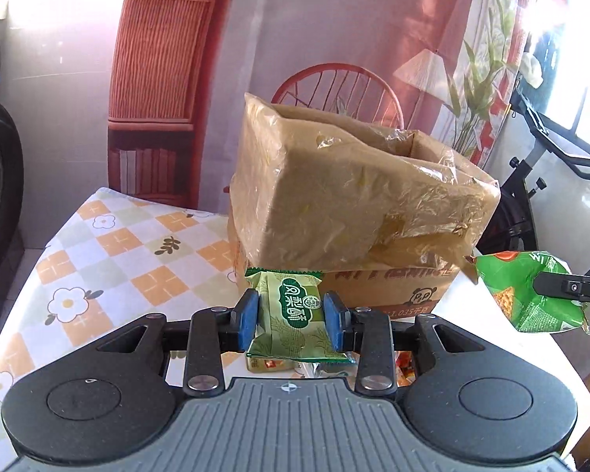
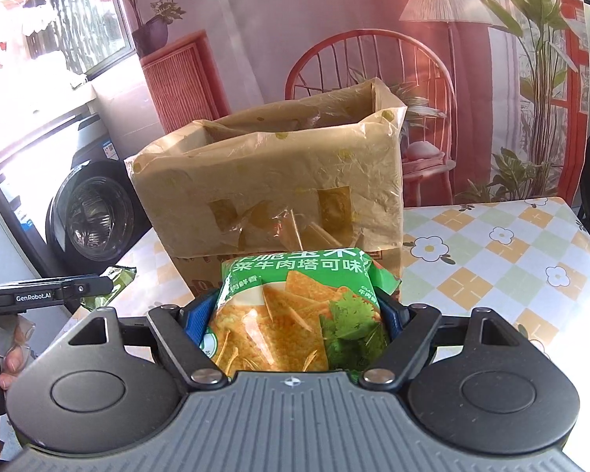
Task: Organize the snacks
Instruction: 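Grasp the green chip bag with the right tool while the left tool grasps a green-wrapped packet, then drop the green chip bag into the box with the right tool while the left drops its packet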
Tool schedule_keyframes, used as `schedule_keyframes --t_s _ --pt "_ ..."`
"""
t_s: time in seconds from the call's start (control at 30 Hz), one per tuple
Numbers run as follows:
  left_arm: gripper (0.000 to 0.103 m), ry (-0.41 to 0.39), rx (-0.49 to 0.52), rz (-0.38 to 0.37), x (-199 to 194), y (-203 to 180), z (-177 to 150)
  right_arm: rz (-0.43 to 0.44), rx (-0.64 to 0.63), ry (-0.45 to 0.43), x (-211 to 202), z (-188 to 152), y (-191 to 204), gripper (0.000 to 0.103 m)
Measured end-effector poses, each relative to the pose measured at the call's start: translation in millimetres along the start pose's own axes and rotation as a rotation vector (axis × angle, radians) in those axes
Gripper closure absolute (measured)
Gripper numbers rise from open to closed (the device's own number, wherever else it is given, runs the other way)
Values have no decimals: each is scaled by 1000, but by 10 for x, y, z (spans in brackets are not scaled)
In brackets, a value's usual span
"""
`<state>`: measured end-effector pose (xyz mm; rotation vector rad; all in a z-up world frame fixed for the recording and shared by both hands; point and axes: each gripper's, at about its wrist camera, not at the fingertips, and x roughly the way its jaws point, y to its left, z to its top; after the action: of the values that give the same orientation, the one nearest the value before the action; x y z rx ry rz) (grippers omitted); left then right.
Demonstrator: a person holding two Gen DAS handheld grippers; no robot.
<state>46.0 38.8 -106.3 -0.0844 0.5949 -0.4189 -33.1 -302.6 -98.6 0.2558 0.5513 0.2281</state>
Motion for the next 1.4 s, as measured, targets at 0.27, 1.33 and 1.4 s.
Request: schedule_keyframes --t_s 0.27,1.33,1.4 --pt "65 -120 54 -41 -42 -206 540 16 -65 -159 -179 603 81 23" --pt "47 -66 122 23 869 -358 1271 -17 -117 -151 1053 1085 55 12" --pt "47 -60 118 14 754 -313 1212 3 -103 -150 942 1026 75 16"
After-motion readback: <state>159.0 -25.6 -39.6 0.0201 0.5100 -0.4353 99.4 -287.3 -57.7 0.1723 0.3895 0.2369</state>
